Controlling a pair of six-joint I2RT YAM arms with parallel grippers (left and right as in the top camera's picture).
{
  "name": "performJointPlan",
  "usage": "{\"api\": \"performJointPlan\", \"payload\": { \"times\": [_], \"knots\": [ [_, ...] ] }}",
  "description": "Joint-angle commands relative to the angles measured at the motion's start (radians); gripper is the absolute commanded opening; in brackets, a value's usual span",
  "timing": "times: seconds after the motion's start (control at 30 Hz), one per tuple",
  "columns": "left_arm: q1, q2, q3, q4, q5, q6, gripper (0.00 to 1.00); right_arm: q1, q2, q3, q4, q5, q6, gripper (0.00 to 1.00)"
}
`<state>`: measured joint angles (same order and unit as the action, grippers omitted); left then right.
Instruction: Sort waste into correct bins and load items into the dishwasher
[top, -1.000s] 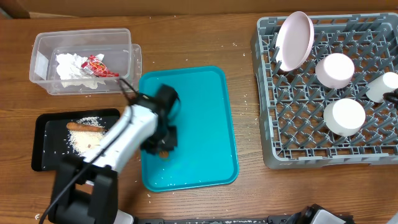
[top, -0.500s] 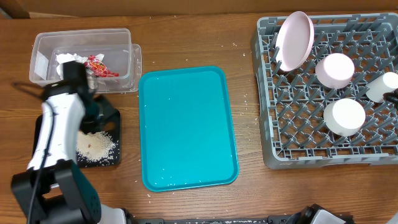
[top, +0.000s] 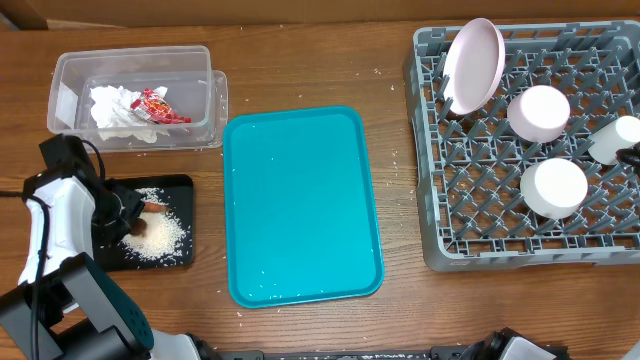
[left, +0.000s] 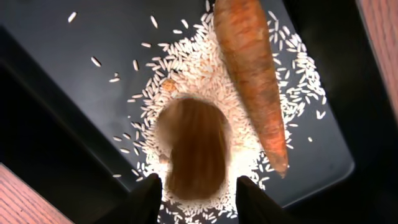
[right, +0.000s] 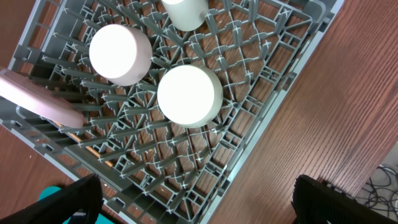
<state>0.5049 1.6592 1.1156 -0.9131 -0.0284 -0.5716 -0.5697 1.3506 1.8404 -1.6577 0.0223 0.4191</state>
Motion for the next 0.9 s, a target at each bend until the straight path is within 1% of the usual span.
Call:
{"api": "performJointPlan", "payload": {
  "times": [0.0, 0.23, 0.3, 0.33, 0.43, 0.57, 0.6, 0.67, 0.7, 0.77, 0.8, 0.87],
  "knots": [
    [0.004, 0.005, -0.011, 0.014, -0.033, -0.020, 0.43, -0.005, -0.003, 0.018, 0.006, -0.005, 0.008, 1.00],
    [0.003, 0.005, -0.011, 0.028, -0.016, -0.016, 0.44, -0.005, -0.003, 0.018, 0.006, -0.005, 0.008, 1.00],
    [0.003, 0.005, -0.003, 0.027, 0.049, 0.024, 0.43, -0.005, -0.003, 0.018, 0.006, -0.005, 0.008, 1.00],
    [0.003, 0.001, 0.007, 0.027, 0.124, 0.069, 0.43, -0.005, -0.003, 0.018, 0.006, -0.005, 0.008, 1.00],
    [-0.001, -0.022, 0.028, 0.024, 0.237, 0.124, 0.42, -0.005, -0.003, 0.018, 0.006, -0.005, 0.008, 1.00],
    [-0.017, -0.110, 0.037, 0.021, 0.307, 0.180, 0.48, -0.005, -0.003, 0.018, 0.006, -0.005, 0.008, 1.00],
    [-0.032, -0.170, 0.037, 0.021, 0.309, 0.204, 0.49, -0.005, -0.003, 0.018, 0.006, -0.005, 0.008, 1.00],
    [-0.051, -0.242, 0.037, 0.021, 0.305, 0.214, 0.50, -0.005, -0.003, 0.018, 0.006, -0.005, 0.008, 1.00],
    [-0.069, -0.308, 0.037, 0.025, 0.303, 0.213, 0.50, -0.005, -0.003, 0.018, 0.006, -0.005, 0.008, 1.00],
    [-0.092, -0.369, 0.037, 0.028, 0.304, 0.213, 0.50, -0.005, -0.003, 0.018, 0.006, -0.005, 0.008, 1.00],
    [-0.119, -0.412, 0.037, 0.027, 0.312, 0.230, 0.50, -0.005, -0.003, 0.018, 0.006, -0.005, 0.008, 1.00],
    [-0.163, -0.447, 0.037, 0.019, 0.318, 0.245, 0.50, -0.005, -0.003, 0.018, 0.006, -0.005, 0.008, 1.00]
  ]
}}
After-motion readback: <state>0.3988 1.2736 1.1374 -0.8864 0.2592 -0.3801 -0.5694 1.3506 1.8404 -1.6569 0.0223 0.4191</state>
